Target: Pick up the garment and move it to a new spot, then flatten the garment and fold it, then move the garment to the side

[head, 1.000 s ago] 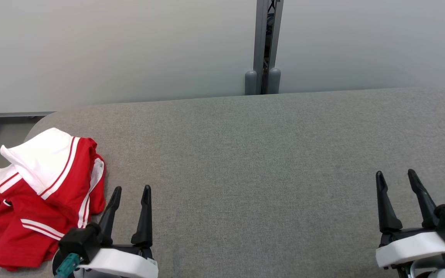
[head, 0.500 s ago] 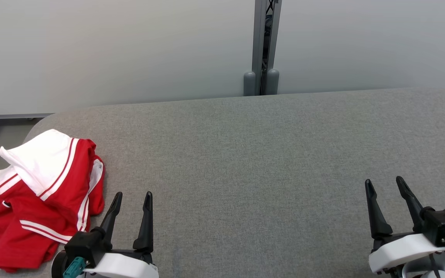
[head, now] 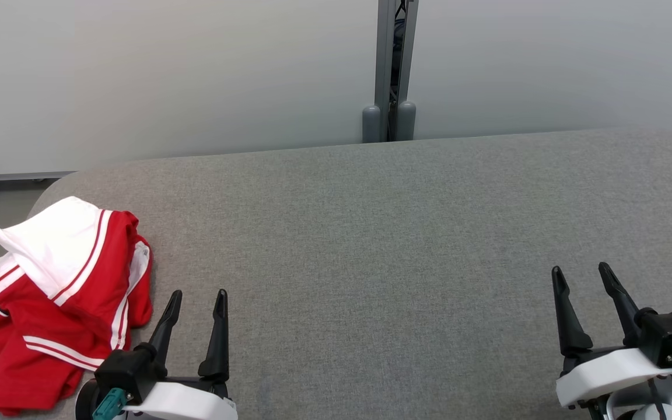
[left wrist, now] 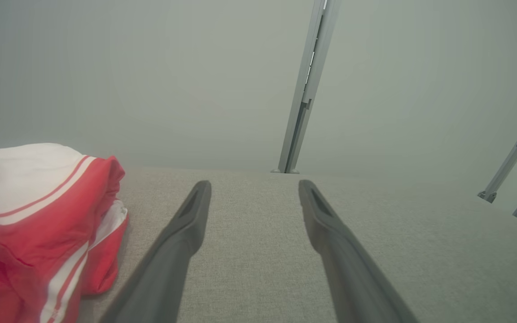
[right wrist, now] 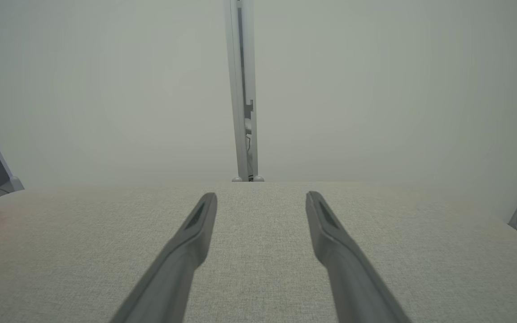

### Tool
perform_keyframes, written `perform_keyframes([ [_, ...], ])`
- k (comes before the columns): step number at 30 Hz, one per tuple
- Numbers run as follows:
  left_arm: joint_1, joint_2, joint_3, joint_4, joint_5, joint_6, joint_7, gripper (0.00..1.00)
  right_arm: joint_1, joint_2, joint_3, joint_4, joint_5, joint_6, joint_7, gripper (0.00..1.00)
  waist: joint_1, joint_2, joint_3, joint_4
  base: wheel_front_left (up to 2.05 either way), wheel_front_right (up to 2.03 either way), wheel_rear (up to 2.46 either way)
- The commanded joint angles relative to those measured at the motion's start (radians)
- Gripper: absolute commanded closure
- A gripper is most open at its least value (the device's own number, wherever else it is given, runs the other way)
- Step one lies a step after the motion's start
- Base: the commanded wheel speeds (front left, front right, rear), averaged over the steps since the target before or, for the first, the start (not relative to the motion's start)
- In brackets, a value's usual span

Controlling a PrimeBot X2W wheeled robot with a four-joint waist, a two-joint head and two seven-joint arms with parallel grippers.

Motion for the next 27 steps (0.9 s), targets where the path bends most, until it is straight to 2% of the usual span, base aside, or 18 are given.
perform_keyframes([
  [1, -0.001, 0.004, 0.001, 0.002, -0.003, 0.002, -0.005, 0.0, -0.003, -0.006, -0.001, 0.005, 0.005, 0.0, 0.001, 0.0, 0.0, -0.0001, 0.0, -0.001, 0.0, 0.0, 0.0],
  [9, -0.002, 0.004, -0.002, 0.003, -0.007, -0.004, -0.005, 0.0, -0.001, -0.006, -0.005, 0.001, 0.005, 0.0, -0.002, 0.0, 0.0, -0.0001, 0.003, 0.001, 0.0, 0.0, 0.0],
  [14, -0.015, 0.004, -0.008, -0.004, -0.003, -0.009, -0.005, 0.0, -0.002, -0.006, 0.0, -0.012, 0.008, 0.0, -0.01, 0.0, 0.0, -0.0001, 0.015, 0.027, 0.0, 0.0, 0.0],
  [18, -0.015, 0.004, 0.0, -0.008, 0.003, -0.007, -0.005, 0.0, 0.006, -0.006, 0.02, -0.022, 0.012, 0.0, -0.016, 0.0, 0.0, -0.0001, 0.028, 0.065, 0.0, 0.0, 0.0],
  [27, -0.029, 0.004, 0.013, -0.014, 0.011, -0.014, -0.004, 0.0, 0.006, -0.006, 0.023, -0.033, 0.007, 0.0, -0.022, 0.0, 0.0, -0.0001, 0.049, 0.198, 0.0, 0.0, 0.0],
])
